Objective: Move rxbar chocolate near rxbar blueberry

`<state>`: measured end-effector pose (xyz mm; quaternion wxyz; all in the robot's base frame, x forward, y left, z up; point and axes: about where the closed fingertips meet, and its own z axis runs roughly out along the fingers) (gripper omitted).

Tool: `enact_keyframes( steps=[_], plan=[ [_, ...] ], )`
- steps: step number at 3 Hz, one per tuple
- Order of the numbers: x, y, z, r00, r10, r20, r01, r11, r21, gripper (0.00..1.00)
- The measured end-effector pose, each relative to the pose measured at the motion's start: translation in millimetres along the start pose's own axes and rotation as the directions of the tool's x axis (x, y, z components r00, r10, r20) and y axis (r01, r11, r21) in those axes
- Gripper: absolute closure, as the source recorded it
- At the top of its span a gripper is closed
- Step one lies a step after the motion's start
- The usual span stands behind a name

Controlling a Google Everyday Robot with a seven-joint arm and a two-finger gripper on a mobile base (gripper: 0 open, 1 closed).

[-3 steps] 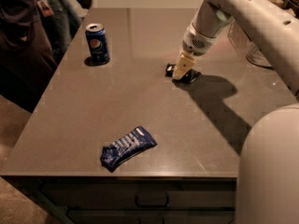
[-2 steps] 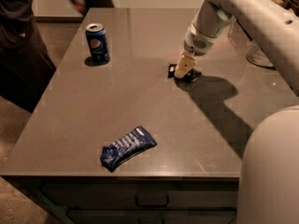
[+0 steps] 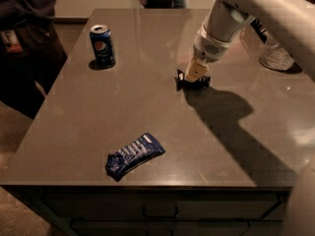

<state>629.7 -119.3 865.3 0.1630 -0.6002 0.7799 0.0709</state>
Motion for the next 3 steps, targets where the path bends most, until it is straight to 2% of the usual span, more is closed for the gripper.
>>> enact_keyframes(
  steps=[1, 2, 3],
  plan=[
    [-20, 38, -12, 0.997, -0.076, 0.021, 0.077, 0.9969, -0.019, 1.0],
    [-47, 81, -24, 0.984, -0.169, 0.057, 0.172, 0.9841, -0.045, 1.0],
    [-62, 124, -31, 0.964, -0.252, 0.082, 0.259, 0.9621, -0.085, 1.0]
  ],
)
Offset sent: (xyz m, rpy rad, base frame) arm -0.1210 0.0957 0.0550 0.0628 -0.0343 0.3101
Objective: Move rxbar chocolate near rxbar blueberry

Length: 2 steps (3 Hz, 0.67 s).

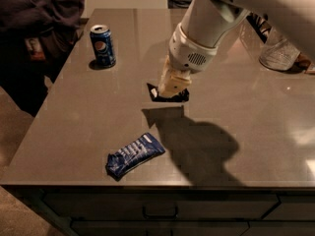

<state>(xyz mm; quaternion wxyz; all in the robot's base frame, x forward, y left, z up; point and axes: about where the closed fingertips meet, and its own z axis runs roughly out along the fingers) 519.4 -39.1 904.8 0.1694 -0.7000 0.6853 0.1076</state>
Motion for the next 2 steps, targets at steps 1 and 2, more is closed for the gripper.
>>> enact_keyframes(
  steps=[1, 2],
  plan=[
    [-11, 37, -1, 0.999, -0.051, 0.011, 0.051, 0.9975, -0.049, 1.0],
    [-16, 65, 3, 0.998, -0.068, 0.017, 0.069, 0.9938, -0.087, 0.82]
  ],
)
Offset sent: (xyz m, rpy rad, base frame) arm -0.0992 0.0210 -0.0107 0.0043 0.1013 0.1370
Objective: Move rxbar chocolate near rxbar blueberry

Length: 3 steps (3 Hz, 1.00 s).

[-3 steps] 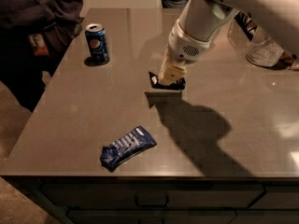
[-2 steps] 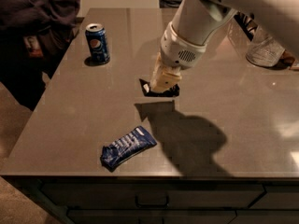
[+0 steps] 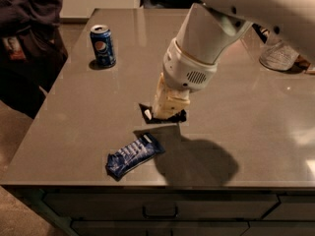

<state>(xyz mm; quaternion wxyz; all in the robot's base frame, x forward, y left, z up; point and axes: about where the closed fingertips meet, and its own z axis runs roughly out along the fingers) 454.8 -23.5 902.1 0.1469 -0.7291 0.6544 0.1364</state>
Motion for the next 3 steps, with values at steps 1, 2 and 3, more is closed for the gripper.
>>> enact_keyframes(
  steps=[1, 2, 3],
  plan=[
    [-5.0, 17.8, 5.5, 1.0, -0.01, 0.005, 0.01, 0.9992, -0.039, 0.58],
    [-6.2, 17.8, 5.5, 1.0, -0.011, 0.006, 0.012, 0.9993, -0.036, 0.35],
    [-7.3, 17.9, 5.6, 1.0, -0.013, 0.006, 0.013, 0.9994, -0.033, 0.12]
  ],
)
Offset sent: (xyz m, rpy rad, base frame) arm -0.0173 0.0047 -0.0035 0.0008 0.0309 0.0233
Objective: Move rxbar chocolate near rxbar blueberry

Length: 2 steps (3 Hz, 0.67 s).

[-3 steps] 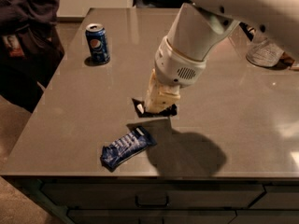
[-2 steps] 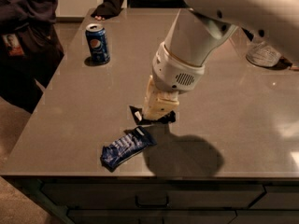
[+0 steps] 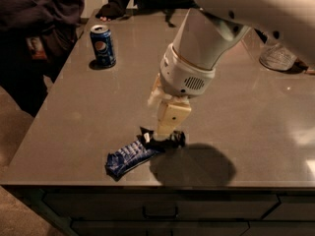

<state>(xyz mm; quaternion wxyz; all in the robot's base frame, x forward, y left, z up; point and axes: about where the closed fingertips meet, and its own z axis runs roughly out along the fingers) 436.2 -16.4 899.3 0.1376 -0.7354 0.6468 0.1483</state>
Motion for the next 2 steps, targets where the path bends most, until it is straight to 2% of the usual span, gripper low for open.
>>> enact_keyframes(
  steps=[1, 2],
  plan=[
    [-1.0, 0.0, 0.0, 1.0, -0.002, 0.0, 0.002, 1.0, 0.003, 0.0],
    [-1.1, 0.0, 0.0, 1.0, -0.002, 0.0, 0.002, 1.0, 0.003, 0.0]
  ],
)
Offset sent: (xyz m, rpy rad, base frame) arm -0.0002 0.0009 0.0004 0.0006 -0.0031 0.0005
